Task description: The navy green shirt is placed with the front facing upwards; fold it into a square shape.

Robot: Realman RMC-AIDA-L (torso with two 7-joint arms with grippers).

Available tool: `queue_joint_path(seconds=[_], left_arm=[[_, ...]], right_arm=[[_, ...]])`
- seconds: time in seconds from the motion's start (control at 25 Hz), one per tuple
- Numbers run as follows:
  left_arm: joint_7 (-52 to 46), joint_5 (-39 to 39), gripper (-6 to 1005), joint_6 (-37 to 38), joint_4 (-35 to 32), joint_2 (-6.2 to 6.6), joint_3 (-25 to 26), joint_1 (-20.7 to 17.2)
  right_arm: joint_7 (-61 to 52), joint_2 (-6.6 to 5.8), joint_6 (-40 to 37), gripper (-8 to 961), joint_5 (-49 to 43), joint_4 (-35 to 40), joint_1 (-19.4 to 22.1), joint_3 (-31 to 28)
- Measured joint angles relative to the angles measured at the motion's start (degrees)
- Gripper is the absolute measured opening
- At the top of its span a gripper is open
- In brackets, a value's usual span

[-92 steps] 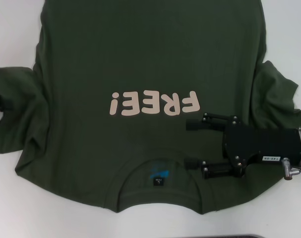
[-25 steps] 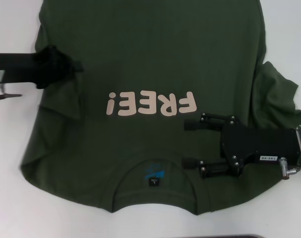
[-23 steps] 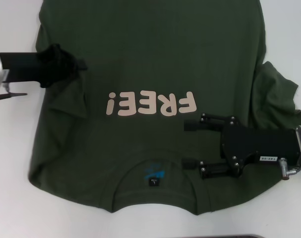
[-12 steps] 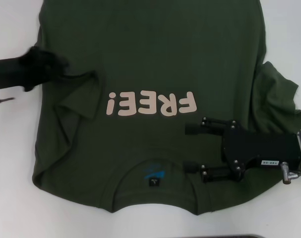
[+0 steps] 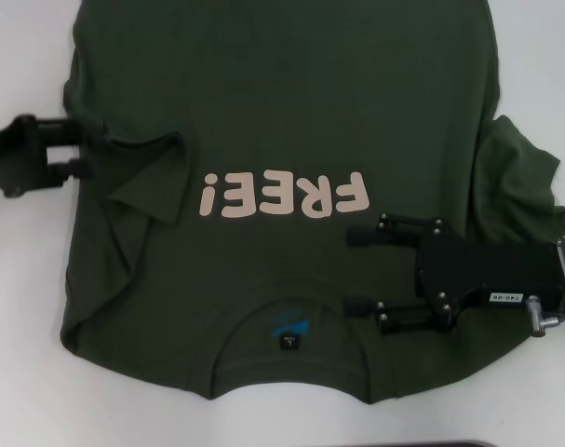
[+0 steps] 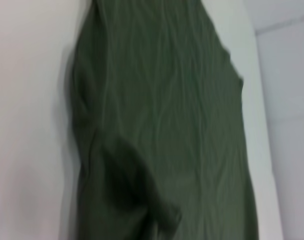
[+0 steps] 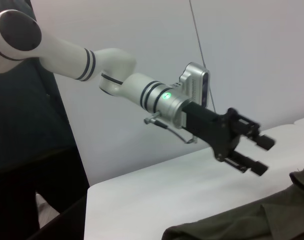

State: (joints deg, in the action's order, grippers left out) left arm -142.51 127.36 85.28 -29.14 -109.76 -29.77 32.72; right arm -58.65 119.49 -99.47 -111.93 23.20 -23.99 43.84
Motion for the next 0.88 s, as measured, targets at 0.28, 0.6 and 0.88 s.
queue_joint_path(seconds=[0.28,0.6,0.88], left_arm=[[-0.12,1.34,584,-0.54,-3.86,-1.49,-4.80,-1.82],[0.10,1.65,586,-3.83,-5.22,-3.72,-6.06,-1.88],[0.18,1.39,587,-14.19,-5.37,-6.69,-6.08,-0.84]], right_arm=[[-2.07,-0.23,0.32,894,-0.20,0.38,0.00,0.02],[-4.98,-0.64,0.63,894,-0.28,0.37,0.15,0.42],[-7.65,-0.76,0.59,894,-0.31,0.35,0.50,0.23]])
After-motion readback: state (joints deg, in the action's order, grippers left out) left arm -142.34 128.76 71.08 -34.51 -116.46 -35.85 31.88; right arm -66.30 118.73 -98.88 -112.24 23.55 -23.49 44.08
